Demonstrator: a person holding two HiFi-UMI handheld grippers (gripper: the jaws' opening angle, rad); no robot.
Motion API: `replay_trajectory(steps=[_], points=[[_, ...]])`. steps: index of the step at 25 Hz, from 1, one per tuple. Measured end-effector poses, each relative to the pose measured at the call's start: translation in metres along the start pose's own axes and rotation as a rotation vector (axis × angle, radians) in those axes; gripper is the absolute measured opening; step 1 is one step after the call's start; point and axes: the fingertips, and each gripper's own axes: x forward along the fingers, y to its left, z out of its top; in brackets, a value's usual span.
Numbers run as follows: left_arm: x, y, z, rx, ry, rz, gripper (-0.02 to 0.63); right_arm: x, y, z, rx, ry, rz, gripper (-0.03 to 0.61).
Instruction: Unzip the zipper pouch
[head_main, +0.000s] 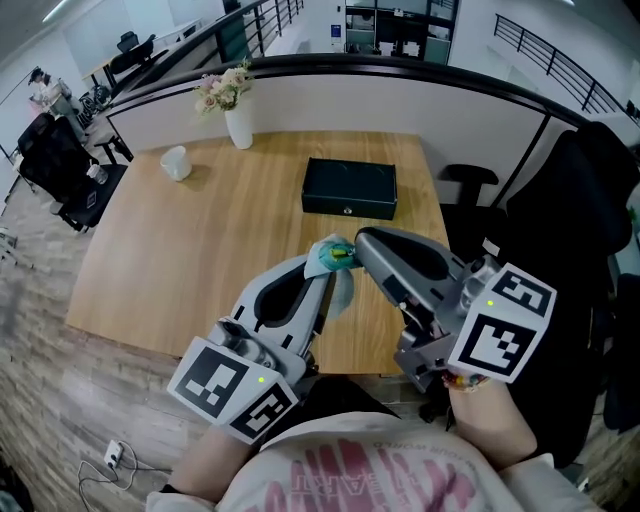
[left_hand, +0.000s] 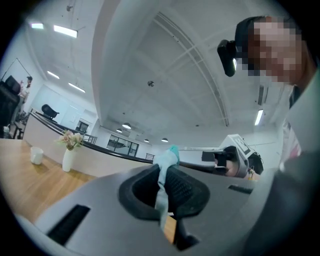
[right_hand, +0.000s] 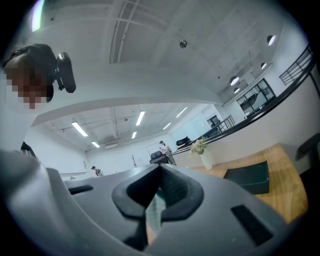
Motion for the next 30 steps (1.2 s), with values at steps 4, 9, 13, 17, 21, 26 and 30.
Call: replay_trajectory(steps=[4, 9, 13, 17, 21, 26, 30], points=[[-0.022, 0.005, 0.000, -0.019, -0.015, 0.018, 0.011, 0.007, 0.011, -0.017, 0.017, 0.020, 0.017, -0.003], [-0.044, 0.020, 0.011, -0.017, -0.039, 0.037, 0.011, 0.023, 0.024, -0.025, 0.014, 0.024, 0.022, -0.003], [-0.055, 0.038, 0.024, -0.024, -0.055, 0.035, 0.011, 0.040, 0.033, -0.019, 0.005, 0.016, 0.011, -0.003], [-0.066, 0.064, 0.039, -0.028, -0.047, 0.026, 0.011, 0.064, 0.043, -0.017, 0.028, 0.000, 0.001, -0.003], [-0.075, 0.083, 0.049, -0.043, -0.052, 0.004, 0.011, 0.083, 0.045, -0.018, 0.031, -0.011, -0.037, -0.003], [-0.087, 0.100, 0.056, -0.060, -0.053, -0.041, 0.011, 0.100, 0.049, -0.022, 0.048, -0.030, -0.078, -0.003], [-0.100, 0.112, 0.053, -0.081, -0.049, -0.062, 0.011, 0.107, 0.050, -0.036, 0.049, -0.034, -0.123, -0.003]])
